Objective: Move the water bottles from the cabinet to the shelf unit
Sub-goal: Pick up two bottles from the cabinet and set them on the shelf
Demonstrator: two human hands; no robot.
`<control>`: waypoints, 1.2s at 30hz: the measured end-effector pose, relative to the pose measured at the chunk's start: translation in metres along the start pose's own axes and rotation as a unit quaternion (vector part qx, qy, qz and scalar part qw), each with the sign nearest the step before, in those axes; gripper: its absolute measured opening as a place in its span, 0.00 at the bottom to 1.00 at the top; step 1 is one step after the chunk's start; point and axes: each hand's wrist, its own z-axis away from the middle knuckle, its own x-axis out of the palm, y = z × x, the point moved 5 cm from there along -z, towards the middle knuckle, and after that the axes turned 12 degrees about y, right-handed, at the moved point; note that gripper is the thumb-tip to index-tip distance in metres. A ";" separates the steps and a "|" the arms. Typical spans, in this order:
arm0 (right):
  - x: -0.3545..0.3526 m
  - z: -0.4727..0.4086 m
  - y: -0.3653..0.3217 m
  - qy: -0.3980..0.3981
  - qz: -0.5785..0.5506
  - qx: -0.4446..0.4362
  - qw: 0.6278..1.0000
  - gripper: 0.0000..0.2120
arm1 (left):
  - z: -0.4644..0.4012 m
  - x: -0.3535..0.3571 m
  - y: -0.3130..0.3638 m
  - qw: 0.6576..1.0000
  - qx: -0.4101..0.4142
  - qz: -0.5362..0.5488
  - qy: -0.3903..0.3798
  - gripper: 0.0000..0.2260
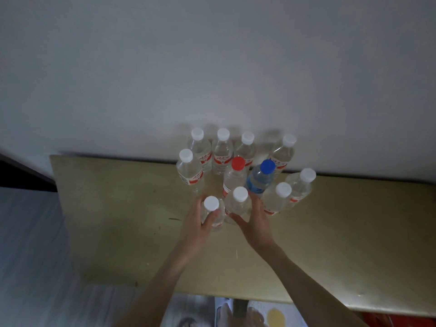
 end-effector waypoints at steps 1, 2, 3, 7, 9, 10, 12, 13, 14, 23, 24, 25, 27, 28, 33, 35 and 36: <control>-0.001 -0.001 0.000 -0.002 -0.003 0.000 1.000 0.35 | 0.001 0.000 0.001 1.000 0.001 -0.003 0.001 0.14; -0.001 -0.001 0.000 -0.005 -0.005 -0.001 1.000 0.35 | 0.001 0.001 0.001 1.000 0.004 -0.006 -0.001 0.15; -0.002 -0.001 -0.001 -0.007 -0.005 -0.001 1.000 0.35 | 0.001 0.001 0.002 1.000 0.007 -0.008 -0.005 0.17; -0.004 0.001 0.002 -0.014 -0.007 0.016 1.000 0.36 | -0.007 -0.009 0.007 1.000 -0.020 0.017 -0.014 0.12; -0.008 0.006 0.004 -0.017 -0.023 0.042 0.999 0.35 | -0.007 -0.019 0.010 0.997 -0.051 0.046 -0.019 0.09; -0.011 0.011 0.005 -0.019 -0.033 0.056 0.998 0.35 | -0.007 -0.022 0.012 0.996 -0.062 0.064 -0.027 0.09; -0.020 0.023 0.005 -0.020 -0.064 0.090 0.994 0.35 | -0.002 -0.027 0.019 0.993 -0.059 0.089 -0.051 0.09; -0.025 0.030 0.004 -0.014 -0.083 0.104 0.991 0.34 | 0.000 -0.029 0.025 0.992 -0.049 0.100 -0.060 0.11; -0.030 0.038 0.002 -0.004 -0.103 0.115 0.988 0.33 | 0.002 -0.032 0.030 0.990 -0.042 0.112 -0.068 0.12; -0.075 0.144 -0.036 0.168 -0.198 0.123 0.958 0.21 | 0.041 -0.054 0.081 0.972 0.050 0.140 -0.181 0.08; -0.080 0.159 -0.042 0.182 -0.200 0.122 0.955 0.21 | 0.050 -0.053 0.087 0.968 0.059 0.133 -0.204 0.07; -0.086 0.174 -0.048 0.197 -0.202 0.122 0.952 0.21 | 0.059 -0.051 0.094 0.963 0.074 0.126 -0.228 0.07; -0.101 0.205 -0.056 0.232 -0.207 0.119 0.943 0.20 | 0.081 -0.047 0.111 0.948 0.112 0.119 -0.273 0.15; -0.109 0.222 -0.059 0.254 -0.210 0.119 0.937 0.20 | 0.094 -0.045 0.119 0.939 0.131 0.114 -0.297 0.18; -0.154 0.318 -0.062 0.403 -0.215 0.132 0.880 0.28 | 0.176 -0.025 0.155 0.892 0.203 0.097 -0.392 0.09; -0.170 0.365 -0.062 0.461 -0.220 0.141 0.848 0.30 | 0.217 -0.014 0.164 0.871 0.228 0.104 -0.422 0.11; -0.177 0.390 -0.063 0.489 -0.221 0.145 0.832 0.29 | 0.239 -0.008 0.168 0.860 0.241 0.108 -0.438 0.14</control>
